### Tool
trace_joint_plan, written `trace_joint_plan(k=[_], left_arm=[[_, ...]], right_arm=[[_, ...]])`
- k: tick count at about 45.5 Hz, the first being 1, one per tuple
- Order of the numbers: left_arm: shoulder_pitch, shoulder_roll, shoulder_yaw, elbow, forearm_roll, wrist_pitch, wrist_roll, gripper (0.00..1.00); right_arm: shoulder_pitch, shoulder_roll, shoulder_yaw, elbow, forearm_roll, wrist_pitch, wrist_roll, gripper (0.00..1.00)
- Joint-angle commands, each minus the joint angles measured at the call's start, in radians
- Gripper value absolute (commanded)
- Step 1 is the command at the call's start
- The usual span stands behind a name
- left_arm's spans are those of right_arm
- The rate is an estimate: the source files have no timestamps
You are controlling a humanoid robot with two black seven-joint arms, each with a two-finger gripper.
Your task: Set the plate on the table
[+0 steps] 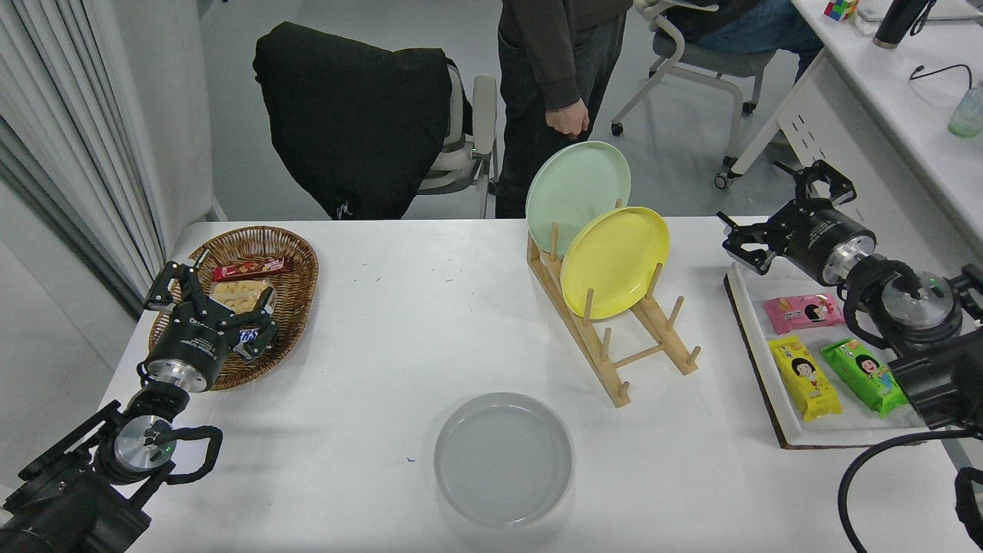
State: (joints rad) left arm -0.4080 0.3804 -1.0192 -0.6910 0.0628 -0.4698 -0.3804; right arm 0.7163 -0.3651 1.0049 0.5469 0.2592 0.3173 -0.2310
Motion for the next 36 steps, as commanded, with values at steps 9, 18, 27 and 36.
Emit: trace_joint_plan(k=[9,18,27,36], left_arm=[[0.0,0.0,0.001,-0.001,0.0,-0.001,0.0,0.98],[0.0,0.0,0.001,-0.001,0.0,-0.001,0.0,0.98],[0.0,0.0,-0.001,-0.001,0.0,0.0,0.0,0.98],[0.0,0.0,0.001,-0.001,0.0,0.0,0.0,0.98]], right_arm=[[-0.236,0.029,0.133,0.041,-0.008,0.029,0.197,0.99],[-0.252,0.051,0.167,0.042,-0.138,0.068,0.206,0.99],[-0.261,0.064,0.242,0.038,-0.161,0.089,0.291,0.99],[-0.253,0.077,0.297,0.039,-0.163,0.088,0.311,0.99]])
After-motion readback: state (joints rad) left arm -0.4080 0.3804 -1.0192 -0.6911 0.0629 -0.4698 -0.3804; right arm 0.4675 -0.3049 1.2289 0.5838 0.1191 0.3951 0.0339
